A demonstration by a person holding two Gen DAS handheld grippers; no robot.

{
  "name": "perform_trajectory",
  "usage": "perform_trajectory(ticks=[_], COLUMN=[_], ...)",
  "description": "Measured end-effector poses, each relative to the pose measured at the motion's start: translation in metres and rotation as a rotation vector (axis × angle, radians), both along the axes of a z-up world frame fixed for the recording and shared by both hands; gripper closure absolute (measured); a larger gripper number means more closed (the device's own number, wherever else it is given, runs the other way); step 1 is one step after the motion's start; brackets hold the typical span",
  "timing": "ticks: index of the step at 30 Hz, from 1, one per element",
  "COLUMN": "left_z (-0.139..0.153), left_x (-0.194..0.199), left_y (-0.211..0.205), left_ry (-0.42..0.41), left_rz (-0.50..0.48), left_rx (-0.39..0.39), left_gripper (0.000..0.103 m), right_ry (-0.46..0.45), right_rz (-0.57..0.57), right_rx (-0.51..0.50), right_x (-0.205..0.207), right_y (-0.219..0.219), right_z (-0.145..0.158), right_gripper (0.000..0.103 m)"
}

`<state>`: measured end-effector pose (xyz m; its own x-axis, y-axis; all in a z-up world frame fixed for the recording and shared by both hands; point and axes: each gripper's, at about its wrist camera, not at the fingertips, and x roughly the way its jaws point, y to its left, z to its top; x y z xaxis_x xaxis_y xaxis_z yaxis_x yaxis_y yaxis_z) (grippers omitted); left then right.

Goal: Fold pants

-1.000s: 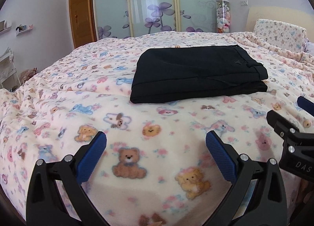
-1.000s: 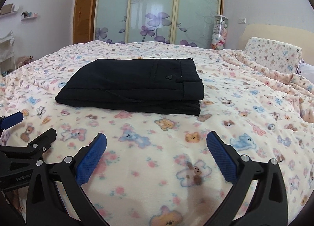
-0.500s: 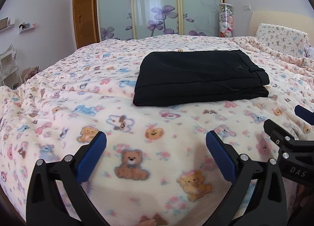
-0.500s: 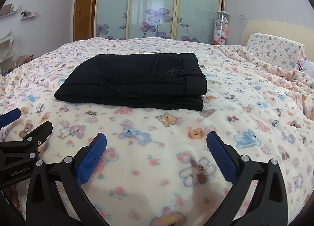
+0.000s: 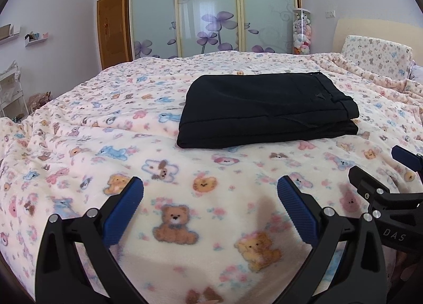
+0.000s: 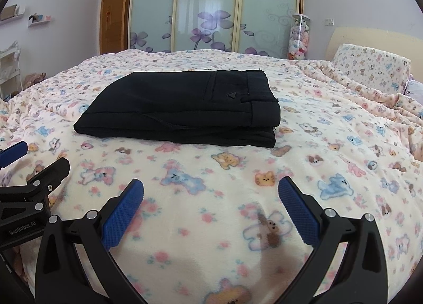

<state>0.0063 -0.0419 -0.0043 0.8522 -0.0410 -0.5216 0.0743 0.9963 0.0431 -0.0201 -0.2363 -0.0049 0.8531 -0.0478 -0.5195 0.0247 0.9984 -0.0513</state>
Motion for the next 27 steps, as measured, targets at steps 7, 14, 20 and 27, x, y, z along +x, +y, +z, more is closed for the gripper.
perform_trajectory(ticks=[7, 14, 20, 27], left_z=[-0.0007, -0.0012, -0.0017, -0.0015], left_x=[0.0, 0.001, 0.0007, 0.0009], left_y=[-0.0013, -0.0012, -0.0013, -0.0008], left_ry=[0.002, 0.003, 0.005, 0.003], left_rz=[-0.003, -0.011, -0.015, -0.015], left_rx=[0.003, 0.0, 0.0, -0.003], left_gripper=[0.002, 0.002, 0.002, 0.002], right_ry=[0.001, 0.002, 0.004, 0.01], right_rz=[-0.002, -0.013, -0.014, -0.011], right_rx=[0.0, 0.008, 0.011, 0.015], right_x=[0.0003, -0.0002, 0.0004, 0.0025], right_y=[-0.0003, -0.0038, -0.0055, -0.0082], right_z=[-0.0009, -0.003, -0.0029, -0.0043], right_gripper=[0.001, 0.001, 0.001, 0.001])
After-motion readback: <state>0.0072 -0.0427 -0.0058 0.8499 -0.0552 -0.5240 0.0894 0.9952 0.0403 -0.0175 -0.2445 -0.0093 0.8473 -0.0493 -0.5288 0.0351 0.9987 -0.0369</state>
